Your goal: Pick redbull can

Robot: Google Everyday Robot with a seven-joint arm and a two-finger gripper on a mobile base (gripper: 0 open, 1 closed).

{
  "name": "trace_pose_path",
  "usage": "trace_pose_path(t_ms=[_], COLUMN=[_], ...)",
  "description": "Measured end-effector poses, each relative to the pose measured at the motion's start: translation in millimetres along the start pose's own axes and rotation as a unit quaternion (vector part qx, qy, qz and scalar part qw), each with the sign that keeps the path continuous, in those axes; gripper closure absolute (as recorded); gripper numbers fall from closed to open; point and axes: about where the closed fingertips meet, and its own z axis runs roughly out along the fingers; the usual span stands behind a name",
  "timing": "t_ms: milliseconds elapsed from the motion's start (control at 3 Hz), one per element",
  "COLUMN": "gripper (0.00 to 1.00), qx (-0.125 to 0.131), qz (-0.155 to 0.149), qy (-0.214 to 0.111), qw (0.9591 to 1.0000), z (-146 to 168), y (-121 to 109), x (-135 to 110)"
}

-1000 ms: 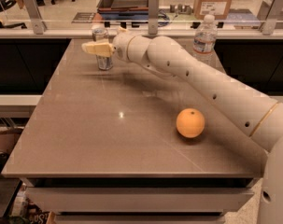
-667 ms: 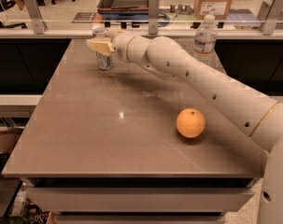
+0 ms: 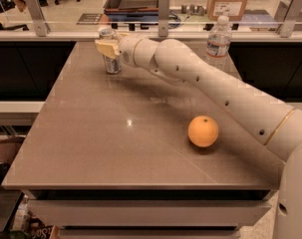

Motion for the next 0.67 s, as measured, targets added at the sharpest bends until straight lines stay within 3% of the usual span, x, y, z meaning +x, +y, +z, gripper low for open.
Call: trace_pose_path(t_ms=[333, 667], gripper=[1.00, 1.00], qx=[-0.002, -0.008], qz=[0.000, 0.001], qy=[0.000, -0.005], qw=[1.0000, 1.0000], z=[1.4, 2.9], y=[1.9, 0.8], x=[0.0, -5.6])
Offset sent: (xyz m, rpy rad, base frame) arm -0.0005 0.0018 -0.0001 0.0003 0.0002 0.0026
